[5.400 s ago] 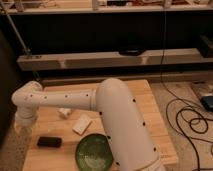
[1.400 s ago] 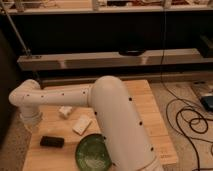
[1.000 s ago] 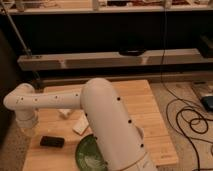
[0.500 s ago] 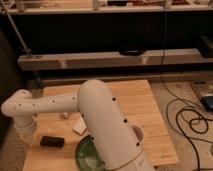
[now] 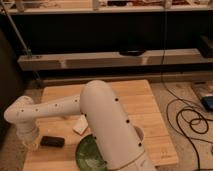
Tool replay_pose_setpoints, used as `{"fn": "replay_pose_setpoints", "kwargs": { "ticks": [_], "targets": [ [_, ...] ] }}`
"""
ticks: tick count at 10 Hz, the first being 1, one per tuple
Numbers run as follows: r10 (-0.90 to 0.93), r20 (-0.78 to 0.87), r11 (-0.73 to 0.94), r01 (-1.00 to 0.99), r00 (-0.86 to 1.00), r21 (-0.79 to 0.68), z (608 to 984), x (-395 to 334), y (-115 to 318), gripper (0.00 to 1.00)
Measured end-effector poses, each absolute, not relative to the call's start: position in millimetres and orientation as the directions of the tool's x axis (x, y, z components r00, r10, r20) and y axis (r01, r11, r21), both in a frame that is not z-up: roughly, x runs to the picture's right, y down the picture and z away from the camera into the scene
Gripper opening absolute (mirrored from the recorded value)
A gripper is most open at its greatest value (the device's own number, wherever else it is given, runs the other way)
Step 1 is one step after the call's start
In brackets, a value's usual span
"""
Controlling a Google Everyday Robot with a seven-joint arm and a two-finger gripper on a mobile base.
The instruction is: Push the eraser across the table
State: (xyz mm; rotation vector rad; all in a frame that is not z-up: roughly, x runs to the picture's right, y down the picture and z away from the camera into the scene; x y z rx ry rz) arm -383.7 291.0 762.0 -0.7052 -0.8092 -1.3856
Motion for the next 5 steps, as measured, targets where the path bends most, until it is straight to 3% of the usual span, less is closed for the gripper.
{"fn": "replay_pose_setpoints", "kwargs": {
  "ticks": [5],
  "targets": [
    [-0.558,0.824,0.105,0.994,0.095,-0.044,765,-357,293,0.0]
  ]
}}
